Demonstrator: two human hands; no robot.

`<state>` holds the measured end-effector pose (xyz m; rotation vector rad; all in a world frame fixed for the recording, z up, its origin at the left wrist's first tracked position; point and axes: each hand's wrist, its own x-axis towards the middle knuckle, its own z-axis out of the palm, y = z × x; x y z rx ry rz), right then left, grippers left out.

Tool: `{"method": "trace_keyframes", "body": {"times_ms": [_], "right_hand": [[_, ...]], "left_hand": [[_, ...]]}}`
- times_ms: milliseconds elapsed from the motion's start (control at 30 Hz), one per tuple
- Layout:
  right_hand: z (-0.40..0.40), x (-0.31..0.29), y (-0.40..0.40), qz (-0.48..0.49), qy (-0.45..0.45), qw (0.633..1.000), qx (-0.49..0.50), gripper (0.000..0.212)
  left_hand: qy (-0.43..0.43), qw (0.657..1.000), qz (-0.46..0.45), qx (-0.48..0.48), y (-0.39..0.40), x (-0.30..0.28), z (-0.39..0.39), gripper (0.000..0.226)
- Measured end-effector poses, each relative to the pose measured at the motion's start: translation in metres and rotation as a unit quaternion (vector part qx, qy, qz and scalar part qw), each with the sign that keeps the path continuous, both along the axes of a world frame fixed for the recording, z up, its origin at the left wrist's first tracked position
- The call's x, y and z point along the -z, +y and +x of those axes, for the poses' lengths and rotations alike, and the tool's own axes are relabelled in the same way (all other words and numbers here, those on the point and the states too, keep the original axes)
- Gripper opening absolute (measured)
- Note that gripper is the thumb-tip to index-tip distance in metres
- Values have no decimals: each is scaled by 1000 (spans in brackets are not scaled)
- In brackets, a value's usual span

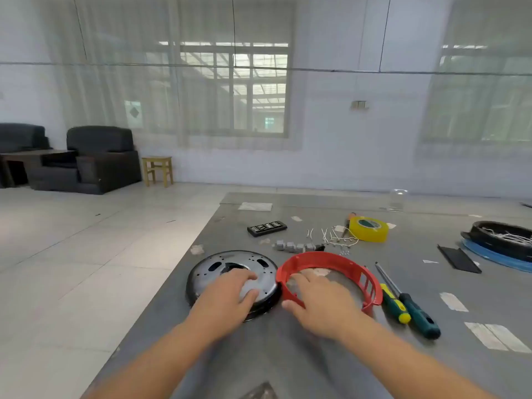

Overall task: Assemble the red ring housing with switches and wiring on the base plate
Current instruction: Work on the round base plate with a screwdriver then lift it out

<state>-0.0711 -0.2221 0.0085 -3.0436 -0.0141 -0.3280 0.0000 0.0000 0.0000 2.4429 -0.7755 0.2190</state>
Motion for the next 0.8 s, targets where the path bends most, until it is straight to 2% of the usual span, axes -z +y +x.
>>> {"method": "trace_keyframes", "body": {"times_ms": [67, 167, 267, 400, 667, 800], "right_hand": [[8, 17, 5, -93, -20, 994, 53, 58], [5, 43, 9, -143, -64, 986, 56, 49], [10, 53, -1, -129, -166, 977, 39, 36], [15, 58, -5, -127, -182, 975, 28, 33], [15, 61, -8, -127, -207, 970, 3, 33], [13, 58, -7, -132, -209, 969, 5, 26]], "left_hand": [[-44, 998, 51, -20, -12, 11, 14, 39], [-88, 991, 96, -39, -20, 34, 23, 40], [-114, 989, 89, -40, -17, 45, 22, 51], [-112, 983, 147, -18, -13, 51, 29, 66], [-95, 983, 150, -55, -15, 48, 36, 63], [-91, 980, 154, -84, -13, 51, 38, 63]]}}
